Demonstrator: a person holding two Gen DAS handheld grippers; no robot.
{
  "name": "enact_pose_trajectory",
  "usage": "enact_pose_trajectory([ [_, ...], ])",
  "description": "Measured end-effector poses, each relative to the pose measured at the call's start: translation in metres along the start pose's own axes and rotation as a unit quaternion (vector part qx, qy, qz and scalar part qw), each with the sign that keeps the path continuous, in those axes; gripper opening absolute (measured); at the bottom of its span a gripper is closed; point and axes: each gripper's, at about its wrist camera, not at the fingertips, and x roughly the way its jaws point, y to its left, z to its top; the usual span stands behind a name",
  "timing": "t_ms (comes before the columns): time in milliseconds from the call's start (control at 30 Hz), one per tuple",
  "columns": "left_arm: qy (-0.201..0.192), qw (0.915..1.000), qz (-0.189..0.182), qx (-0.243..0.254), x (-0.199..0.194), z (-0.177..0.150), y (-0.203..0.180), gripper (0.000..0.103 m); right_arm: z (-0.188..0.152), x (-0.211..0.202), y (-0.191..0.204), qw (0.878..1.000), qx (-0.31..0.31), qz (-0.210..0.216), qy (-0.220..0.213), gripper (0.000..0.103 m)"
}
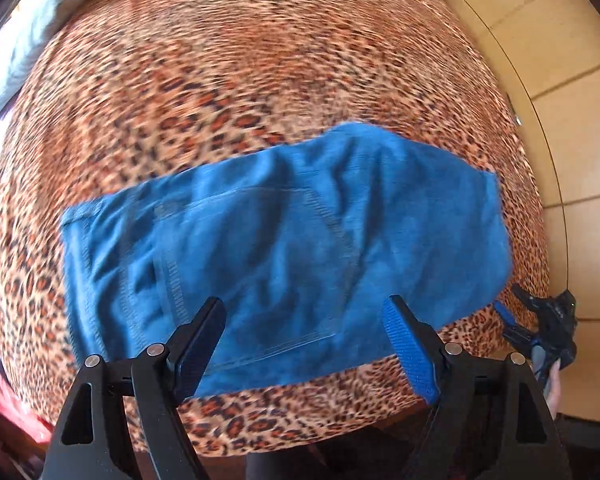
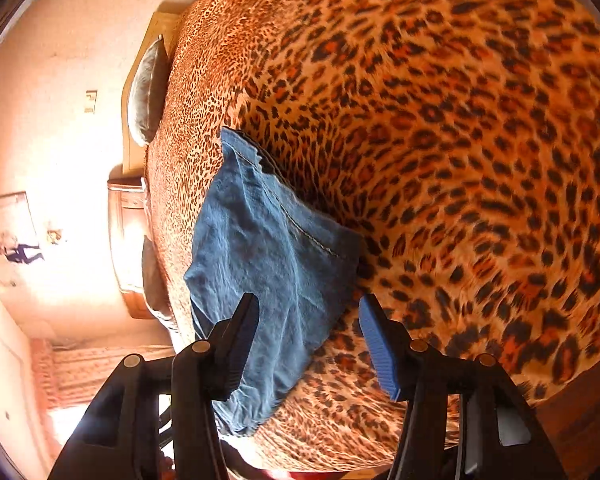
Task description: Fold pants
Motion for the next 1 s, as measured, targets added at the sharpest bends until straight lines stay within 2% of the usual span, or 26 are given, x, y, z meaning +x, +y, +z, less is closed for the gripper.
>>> enact_pose_trajectory([
  [67,0.015,0.9985,-0.002,0.052,0.014,0.029,-0.033,0.081,-0.006,0.008,-0.008,1.000,0.013,0.021,-0.001,0.056],
  [167,0.041,0.9914,0.006,0.124,0.038,0.067,-0.084,0.082,-0.013,0.020,-0.014,0.998,0.031,0.046,-0.003,0.062],
  [300,0.076,0.9779,0.020,0.194,0.072,0.118,-0.152,0.084,-0.014,0.034,-0.010,0.997,0.029,0.067,-0.009,0.063],
  [433,0.130,0.9614,0.010,0.242,0.121,0.167,-0.208,0.085,-0.011,0.047,0.001,0.996,0.029,0.088,-0.018,0.065],
  [567,0.176,0.9375,0.010,0.300,0.176,0.201,-0.254,0.085,-0.013,0.053,0.004,0.994,0.025,0.100,-0.029,0.065],
  [633,0.196,0.9220,0.021,0.333,0.202,0.213,-0.271,0.086,-0.016,0.051,0.000,0.993,0.031,0.107,-0.037,0.063],
  [767,0.254,0.8865,0.027,0.386,0.249,0.222,-0.292,0.086,-0.018,0.052,-0.001,0.992,0.031,0.114,-0.048,0.063],
  [867,0.301,0.8619,0.011,0.408,0.279,0.223,-0.301,0.086,-0.019,0.055,0.001,0.992,0.028,0.110,-0.055,0.063],
  [1000,0.326,0.8326,0.019,0.447,0.308,0.218,-0.314,0.087,-0.023,0.057,0.003,0.992,0.027,0.107,-0.065,0.063],
])
